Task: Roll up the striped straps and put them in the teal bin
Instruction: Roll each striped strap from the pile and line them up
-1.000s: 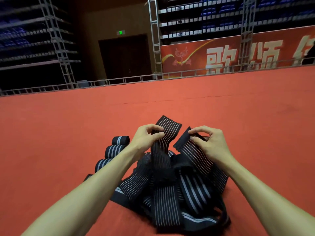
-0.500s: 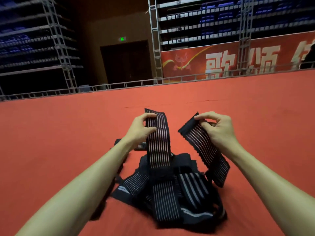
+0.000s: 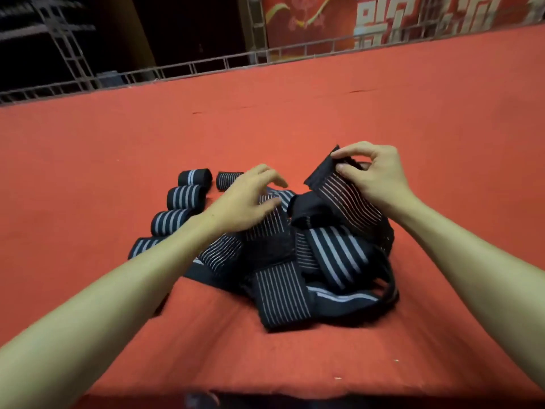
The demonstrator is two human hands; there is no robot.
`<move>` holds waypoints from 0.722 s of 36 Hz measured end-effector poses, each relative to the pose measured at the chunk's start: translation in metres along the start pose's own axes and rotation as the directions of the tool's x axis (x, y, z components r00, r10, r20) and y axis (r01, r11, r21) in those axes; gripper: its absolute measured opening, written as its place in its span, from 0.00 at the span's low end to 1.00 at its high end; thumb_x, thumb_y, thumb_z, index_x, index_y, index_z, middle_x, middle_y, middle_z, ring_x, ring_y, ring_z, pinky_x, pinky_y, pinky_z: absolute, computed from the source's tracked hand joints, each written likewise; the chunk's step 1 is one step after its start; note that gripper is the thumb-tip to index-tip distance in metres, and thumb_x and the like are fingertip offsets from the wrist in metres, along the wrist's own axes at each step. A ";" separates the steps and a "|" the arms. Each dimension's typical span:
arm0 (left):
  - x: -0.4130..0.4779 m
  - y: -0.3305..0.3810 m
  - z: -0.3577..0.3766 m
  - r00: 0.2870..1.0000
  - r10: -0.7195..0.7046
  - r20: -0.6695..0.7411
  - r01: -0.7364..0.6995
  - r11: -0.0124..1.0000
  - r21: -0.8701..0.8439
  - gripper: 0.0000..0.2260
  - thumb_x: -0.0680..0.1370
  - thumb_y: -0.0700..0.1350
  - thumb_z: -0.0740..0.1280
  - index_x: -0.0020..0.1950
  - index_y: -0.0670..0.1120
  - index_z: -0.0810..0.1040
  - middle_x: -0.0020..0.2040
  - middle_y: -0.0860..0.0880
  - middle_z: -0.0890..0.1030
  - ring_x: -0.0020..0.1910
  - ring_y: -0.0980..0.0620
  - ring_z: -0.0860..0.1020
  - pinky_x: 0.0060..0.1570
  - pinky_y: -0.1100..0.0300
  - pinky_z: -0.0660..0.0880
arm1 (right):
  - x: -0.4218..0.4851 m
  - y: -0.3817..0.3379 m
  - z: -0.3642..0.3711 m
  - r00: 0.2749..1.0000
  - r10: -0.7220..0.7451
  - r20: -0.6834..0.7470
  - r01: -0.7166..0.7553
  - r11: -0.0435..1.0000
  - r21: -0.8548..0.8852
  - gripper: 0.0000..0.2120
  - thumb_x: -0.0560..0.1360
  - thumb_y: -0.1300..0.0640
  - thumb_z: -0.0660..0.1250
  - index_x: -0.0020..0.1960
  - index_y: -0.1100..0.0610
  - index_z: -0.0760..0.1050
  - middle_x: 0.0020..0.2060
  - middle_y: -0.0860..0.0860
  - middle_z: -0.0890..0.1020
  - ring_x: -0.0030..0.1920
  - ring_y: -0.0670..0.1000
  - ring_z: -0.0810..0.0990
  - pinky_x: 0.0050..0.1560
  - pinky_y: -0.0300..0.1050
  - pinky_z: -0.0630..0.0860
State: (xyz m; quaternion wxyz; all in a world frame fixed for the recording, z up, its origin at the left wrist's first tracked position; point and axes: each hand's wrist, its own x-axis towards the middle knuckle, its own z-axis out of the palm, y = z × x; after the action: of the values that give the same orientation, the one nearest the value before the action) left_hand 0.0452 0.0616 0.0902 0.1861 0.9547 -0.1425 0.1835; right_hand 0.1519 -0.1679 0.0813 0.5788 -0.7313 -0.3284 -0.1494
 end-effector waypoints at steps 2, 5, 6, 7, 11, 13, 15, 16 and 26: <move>-0.014 0.031 -0.001 0.958 0.184 0.219 -0.154 0.977 -0.146 0.07 0.77 0.41 0.70 0.54 0.43 0.80 0.46 0.52 0.80 0.42 0.60 0.75 0.46 0.70 0.69 | -0.004 -0.001 0.001 1.000 0.002 -0.015 -0.002 1.000 0.004 0.13 0.72 0.69 0.70 0.49 0.53 0.82 0.46 0.48 0.82 0.49 0.42 0.79 0.51 0.37 0.76; -0.041 0.055 0.021 0.814 0.334 0.475 -0.285 0.943 -0.174 0.11 0.76 0.47 0.71 0.54 0.42 0.81 0.47 0.50 0.82 0.45 0.57 0.75 0.48 0.71 0.69 | -0.014 -0.005 0.001 0.999 0.005 -0.040 -0.004 1.000 0.015 0.13 0.71 0.69 0.70 0.49 0.53 0.82 0.45 0.49 0.82 0.49 0.43 0.80 0.50 0.38 0.76; -0.050 0.057 0.030 0.774 0.354 0.525 -0.318 0.934 -0.161 0.13 0.76 0.49 0.72 0.55 0.42 0.81 0.49 0.48 0.82 0.48 0.54 0.76 0.52 0.67 0.69 | -0.017 -0.007 0.001 0.999 0.006 -0.040 -0.005 1.000 0.015 0.13 0.71 0.69 0.70 0.49 0.53 0.82 0.46 0.49 0.82 0.49 0.44 0.80 0.50 0.37 0.76; -0.058 0.057 0.038 0.742 0.362 0.564 -0.344 0.928 -0.143 0.15 0.75 0.51 0.72 0.55 0.42 0.81 0.51 0.46 0.82 0.50 0.49 0.76 0.55 0.62 0.68 | -0.020 -0.010 0.001 0.999 0.006 -0.040 -0.005 1.000 0.013 0.13 0.71 0.70 0.70 0.49 0.53 0.82 0.46 0.50 0.82 0.49 0.44 0.80 0.49 0.37 0.76; -0.072 0.051 0.047 0.739 0.309 0.599 -0.423 0.905 0.056 0.16 0.73 0.53 0.75 0.54 0.45 0.81 0.50 0.46 0.79 0.51 0.46 0.71 0.56 0.55 0.66 | -0.025 -0.027 -0.009 0.999 -0.004 -0.033 0.005 1.000 0.002 0.13 0.72 0.70 0.70 0.48 0.54 0.83 0.46 0.50 0.82 0.48 0.46 0.80 0.48 0.35 0.75; -0.072 0.053 0.042 0.757 0.266 0.597 -0.419 0.898 0.131 0.12 0.73 0.50 0.75 0.51 0.46 0.80 0.49 0.48 0.78 0.51 0.47 0.69 0.56 0.52 0.67 | -0.025 -0.036 -0.014 0.999 -0.013 -0.035 0.012 1.000 -0.003 0.13 0.72 0.70 0.70 0.48 0.53 0.83 0.47 0.50 0.82 0.48 0.46 0.81 0.48 0.35 0.75; -0.067 0.057 0.034 0.749 0.239 0.617 -0.431 0.884 0.181 0.08 0.74 0.47 0.73 0.48 0.45 0.78 0.48 0.49 0.80 0.51 0.46 0.70 0.56 0.50 0.68 | -0.025 -0.045 -0.019 0.999 -0.025 -0.037 0.024 1.000 -0.006 0.12 0.72 0.69 0.70 0.48 0.54 0.83 0.47 0.50 0.82 0.49 0.47 0.81 0.49 0.36 0.75; -0.063 0.059 0.029 0.746 0.219 0.629 -0.439 0.872 0.216 0.07 0.75 0.47 0.72 0.49 0.45 0.78 0.48 0.49 0.81 0.51 0.46 0.70 0.56 0.51 0.67 | -0.024 -0.049 -0.021 0.999 -0.032 -0.038 0.032 0.999 -0.006 0.12 0.72 0.69 0.70 0.48 0.54 0.83 0.47 0.50 0.82 0.49 0.48 0.81 0.49 0.37 0.75; -0.003 0.073 -0.075 0.935 0.057 0.350 -0.114 0.983 0.145 0.06 0.82 0.41 0.63 0.47 0.43 0.76 0.40 0.52 0.75 0.43 0.51 0.69 0.49 0.59 0.64 | -0.013 -0.074 -0.033 0.994 -0.085 -0.071 0.086 0.996 0.003 0.16 0.73 0.71 0.68 0.45 0.50 0.82 0.45 0.47 0.83 0.49 0.45 0.81 0.52 0.38 0.75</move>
State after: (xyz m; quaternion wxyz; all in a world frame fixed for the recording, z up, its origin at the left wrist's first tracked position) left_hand -0.0043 0.0279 0.1760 0.0717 0.9769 -0.1989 0.0328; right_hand 0.0996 -0.1946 0.1386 0.5855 -0.7090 -0.3392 -0.1989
